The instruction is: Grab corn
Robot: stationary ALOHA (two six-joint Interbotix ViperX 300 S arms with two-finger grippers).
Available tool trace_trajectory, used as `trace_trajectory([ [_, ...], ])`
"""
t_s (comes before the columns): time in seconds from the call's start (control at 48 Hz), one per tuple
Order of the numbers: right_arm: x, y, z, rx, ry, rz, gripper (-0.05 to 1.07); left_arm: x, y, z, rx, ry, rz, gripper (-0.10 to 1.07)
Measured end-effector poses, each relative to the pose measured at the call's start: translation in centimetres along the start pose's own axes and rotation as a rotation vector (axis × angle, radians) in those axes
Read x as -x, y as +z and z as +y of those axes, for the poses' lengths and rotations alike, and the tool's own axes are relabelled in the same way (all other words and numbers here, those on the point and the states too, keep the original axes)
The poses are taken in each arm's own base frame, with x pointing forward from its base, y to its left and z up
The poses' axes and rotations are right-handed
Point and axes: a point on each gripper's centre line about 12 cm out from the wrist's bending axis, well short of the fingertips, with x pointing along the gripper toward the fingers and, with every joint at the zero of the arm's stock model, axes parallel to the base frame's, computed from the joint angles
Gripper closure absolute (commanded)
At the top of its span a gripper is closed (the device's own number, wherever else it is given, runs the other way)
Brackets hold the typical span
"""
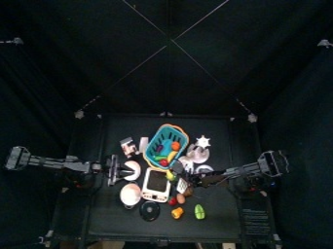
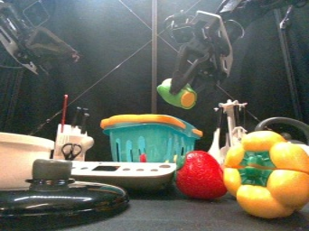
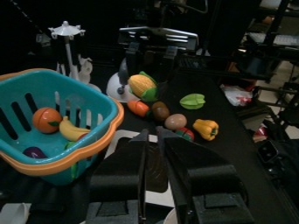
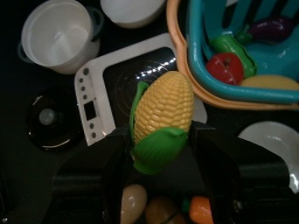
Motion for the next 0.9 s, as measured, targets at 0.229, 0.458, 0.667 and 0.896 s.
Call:
trace_trajectory([
  [0.229, 0.0, 0.6, 0.5, 0.078, 0.039, -0.049, 0.32, -2.3, 0.8, -1.2, -0.055, -0.049, 0.007, 0.28],
  [0.458, -0.4, 0.5, 0.4, 0.103, 0.035, -0.049, 0.32, -6.1, 3.1, -1.4, 0.107, -0.019, -0.076, 0.23],
  [0.667, -0.6, 0.4, 0.3, 0.120, 0.029, -0.047, 0.32, -9.3, 2.9, -0.6, 0.378, 0.082, -0.047, 0.04],
  [0.896, -0.9, 0.3, 0.3, 0.141, 0.024, -0.048, 0.32, -12.1, 2.5, -1.0, 0.381, 0.087, -0.016, 0.00],
])
